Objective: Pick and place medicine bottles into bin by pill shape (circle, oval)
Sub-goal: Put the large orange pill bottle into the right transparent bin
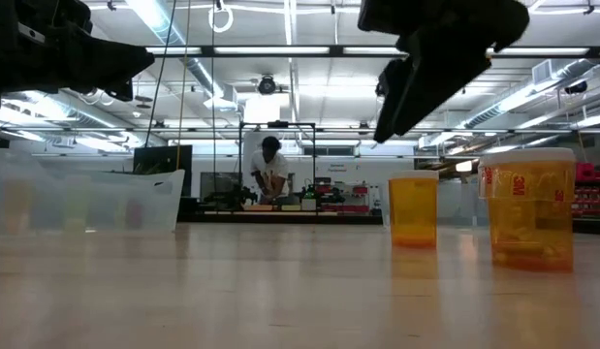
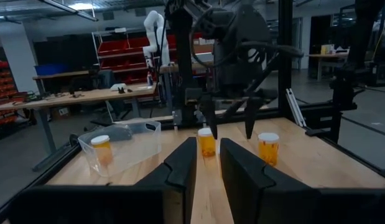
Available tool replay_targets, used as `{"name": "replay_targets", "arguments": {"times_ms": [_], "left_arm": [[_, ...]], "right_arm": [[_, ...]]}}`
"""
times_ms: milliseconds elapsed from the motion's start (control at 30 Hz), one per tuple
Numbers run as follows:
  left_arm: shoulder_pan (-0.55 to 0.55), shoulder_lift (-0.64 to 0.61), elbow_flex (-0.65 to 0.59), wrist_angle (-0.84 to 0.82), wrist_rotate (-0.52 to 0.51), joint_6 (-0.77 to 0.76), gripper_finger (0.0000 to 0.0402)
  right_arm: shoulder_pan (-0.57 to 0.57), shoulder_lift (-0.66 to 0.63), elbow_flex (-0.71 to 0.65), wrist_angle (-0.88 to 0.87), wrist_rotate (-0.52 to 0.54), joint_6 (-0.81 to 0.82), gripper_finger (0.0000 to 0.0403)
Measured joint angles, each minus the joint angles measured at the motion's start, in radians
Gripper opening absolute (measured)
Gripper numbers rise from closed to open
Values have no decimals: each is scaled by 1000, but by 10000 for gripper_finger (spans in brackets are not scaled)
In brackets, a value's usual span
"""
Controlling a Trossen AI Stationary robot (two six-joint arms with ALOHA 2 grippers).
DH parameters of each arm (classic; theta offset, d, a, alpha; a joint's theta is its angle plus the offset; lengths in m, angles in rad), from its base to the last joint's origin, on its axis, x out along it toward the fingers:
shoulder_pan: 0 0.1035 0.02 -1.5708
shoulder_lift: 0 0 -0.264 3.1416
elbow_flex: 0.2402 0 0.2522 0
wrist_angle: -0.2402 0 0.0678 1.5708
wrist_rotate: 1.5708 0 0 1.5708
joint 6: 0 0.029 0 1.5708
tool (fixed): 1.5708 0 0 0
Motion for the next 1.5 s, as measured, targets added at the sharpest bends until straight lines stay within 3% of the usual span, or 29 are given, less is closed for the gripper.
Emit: {"name": "replay_targets", "arguments": {"times_ms": [700, 1500], "left_arm": [[0, 0, 0, 0, 0, 0, 81], [0, 0, 0, 0, 0, 0, 74]], "right_arm": [[0, 1, -126, 103, 8, 22, 324], [-10, 0, -126, 66, -20, 47, 227]]}}
